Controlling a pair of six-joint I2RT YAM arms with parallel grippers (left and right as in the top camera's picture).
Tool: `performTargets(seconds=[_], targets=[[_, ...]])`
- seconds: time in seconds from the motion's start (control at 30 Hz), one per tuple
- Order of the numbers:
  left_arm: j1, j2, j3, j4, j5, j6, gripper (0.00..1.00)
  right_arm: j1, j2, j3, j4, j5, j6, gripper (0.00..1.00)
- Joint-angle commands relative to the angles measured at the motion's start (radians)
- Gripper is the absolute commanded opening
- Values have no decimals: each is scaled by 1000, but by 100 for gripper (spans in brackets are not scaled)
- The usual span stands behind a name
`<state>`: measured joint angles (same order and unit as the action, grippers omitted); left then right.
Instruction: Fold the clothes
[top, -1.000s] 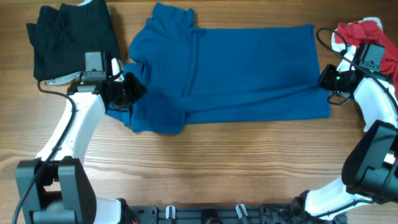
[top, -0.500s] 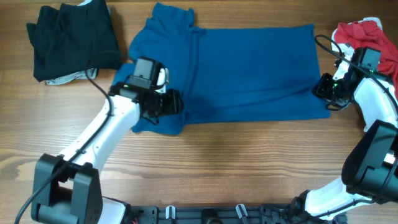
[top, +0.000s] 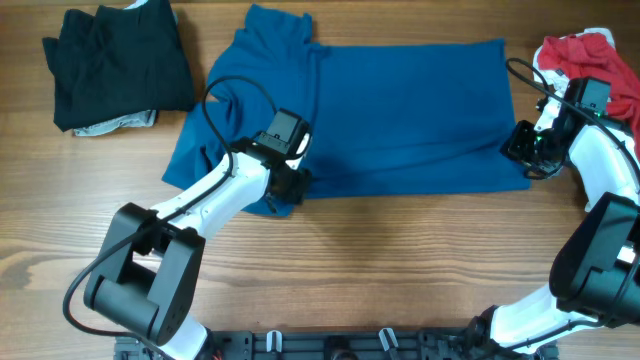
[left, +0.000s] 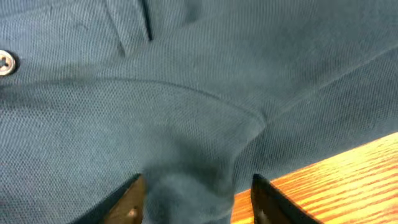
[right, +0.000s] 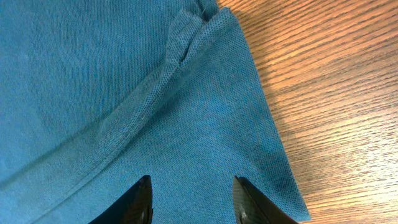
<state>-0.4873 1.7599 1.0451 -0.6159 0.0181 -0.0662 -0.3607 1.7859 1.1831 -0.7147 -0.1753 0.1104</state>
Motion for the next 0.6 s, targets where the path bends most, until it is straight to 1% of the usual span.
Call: performTargets(seconds=[0.0,0.03,0.13,0.17,0.2,0.23,0.27,0.4,0.5,0.57], targets=[[-5,10,0,19,-20,14,49,4,24,-1,-3,18,5,42],[-6,15,0,24,-19,14,49,4,24,-1,-3,18,5,42],[-6,39,0,24,-20,14,44,4,24,-1,-5,18,4,42],[-6,43,0,26,-19,14,37,4,24,-1,-5,18,4,42],[-6,43,0,26,-19,14,23,4,24,-1,-5,18,5,42],[-6,43,0,29,-19,14,6,4,24,-1,-5,18,5,42],[-6,43,1,30,-20,14,4,4,24,-1,-5,18,4,42],[4,5,68,18,-21,14,4,4,24,-1,-7,18,3,42],[35,-17,157,85,-20,14,4,4,24,-1,-8,18,1,42],[54,-17,167,157,-20,14,4,4,24,-1,-8,18,1,42]])
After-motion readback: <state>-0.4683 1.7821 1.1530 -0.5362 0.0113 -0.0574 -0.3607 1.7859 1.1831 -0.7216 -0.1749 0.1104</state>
